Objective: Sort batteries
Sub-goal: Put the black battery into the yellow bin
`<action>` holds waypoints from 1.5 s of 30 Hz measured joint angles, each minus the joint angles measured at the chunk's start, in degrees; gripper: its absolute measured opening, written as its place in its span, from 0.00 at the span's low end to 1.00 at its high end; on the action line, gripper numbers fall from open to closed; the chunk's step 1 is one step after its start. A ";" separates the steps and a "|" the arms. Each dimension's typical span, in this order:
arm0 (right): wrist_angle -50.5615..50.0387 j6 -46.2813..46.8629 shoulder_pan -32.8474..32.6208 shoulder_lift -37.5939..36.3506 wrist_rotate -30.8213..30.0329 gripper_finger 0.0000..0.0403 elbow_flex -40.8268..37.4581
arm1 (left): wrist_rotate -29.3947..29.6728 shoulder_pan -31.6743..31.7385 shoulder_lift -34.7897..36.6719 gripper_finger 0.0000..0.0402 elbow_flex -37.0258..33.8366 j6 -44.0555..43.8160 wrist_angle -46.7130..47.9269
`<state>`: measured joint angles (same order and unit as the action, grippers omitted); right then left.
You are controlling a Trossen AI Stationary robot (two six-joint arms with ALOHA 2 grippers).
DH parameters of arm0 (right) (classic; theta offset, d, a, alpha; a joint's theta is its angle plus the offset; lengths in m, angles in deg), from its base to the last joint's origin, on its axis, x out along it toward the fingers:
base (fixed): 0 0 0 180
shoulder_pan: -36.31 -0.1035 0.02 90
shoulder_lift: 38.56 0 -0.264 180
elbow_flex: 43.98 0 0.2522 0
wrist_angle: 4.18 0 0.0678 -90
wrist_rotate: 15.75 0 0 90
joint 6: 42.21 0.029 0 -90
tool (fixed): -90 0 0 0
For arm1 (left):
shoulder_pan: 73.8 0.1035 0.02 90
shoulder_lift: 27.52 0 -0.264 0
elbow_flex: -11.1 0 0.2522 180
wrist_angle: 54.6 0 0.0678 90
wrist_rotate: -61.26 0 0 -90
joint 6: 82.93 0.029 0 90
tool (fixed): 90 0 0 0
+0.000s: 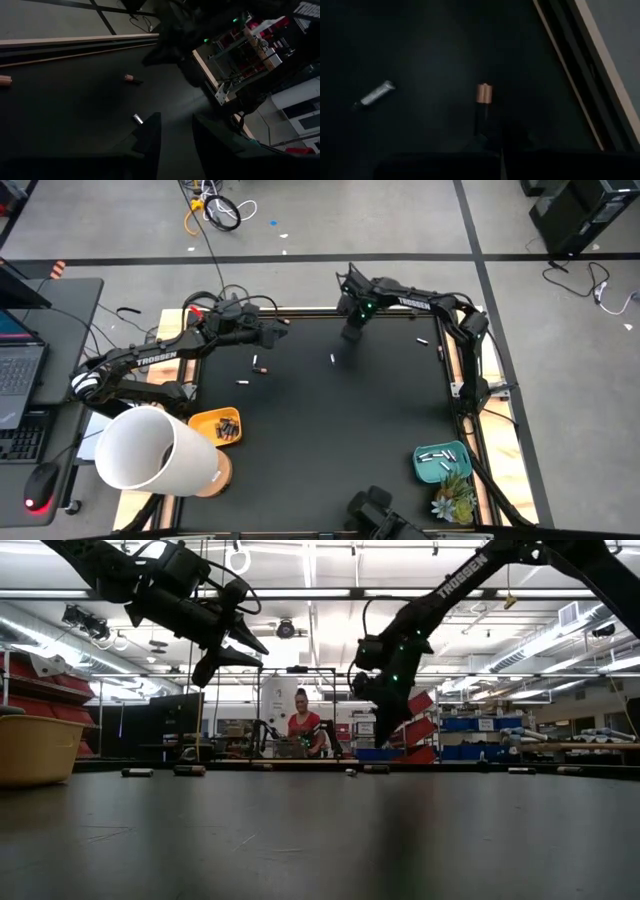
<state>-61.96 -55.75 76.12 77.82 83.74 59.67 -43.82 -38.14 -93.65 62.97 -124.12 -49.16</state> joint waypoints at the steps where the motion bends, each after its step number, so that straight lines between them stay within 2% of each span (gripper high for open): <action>1: -0.63 -0.04 -0.30 0.00 0.53 0.00 0.98 | -0.02 -0.02 0.00 0.31 0.00 0.00 0.01; 8: 0.62 1.35 -0.42 -0.06 6.26 0.03 2.07 | -0.46 0.00 0.00 0.31 0.00 0.26 0.04; 12: 1.87 1.74 -0.49 -0.05 6.78 0.16 -1.31 | -0.48 -0.01 0.00 0.31 0.00 0.50 0.04; 17: 11.14 1.55 -1.00 -0.11 14.21 0.32 -7.50 | -0.50 -0.02 0.00 0.31 0.00 0.46 0.04; 21: 19.42 3.25 -2.13 -0.11 10.73 0.36 -12.59 | -1.43 -0.01 0.00 0.31 0.00 -0.80 0.03; 25: 26.10 6.03 -2.46 -0.28 7.21 0.35 -15.33 | -1.69 -0.02 0.00 0.31 0.00 -2.36 0.07; 29: 27.99 6.07 -3.49 -0.28 -0.62 0.34 -17.27 | -1.74 -0.02 0.00 0.31 0.00 -2.60 0.07; 39: 29.36 3.46 -5.58 -0.33 -5.17 0.29 -18.41 | -3.23 -0.02 0.00 0.31 0.00 -2.64 0.15; 42: 28.73 4.61 -5.71 -0.33 -6.57 0.22 -18.41 | -3.68 -0.02 0.00 0.31 0.00 -2.63 0.13; 45: 26.66 5.51 -6.20 -0.48 -8.23 0.08 -18.19 | -4.17 -0.02 0.00 0.31 0.00 -2.62 0.13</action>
<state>-35.30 -50.24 69.92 77.33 75.52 41.48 -47.98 -38.16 -93.65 62.97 -126.74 -49.03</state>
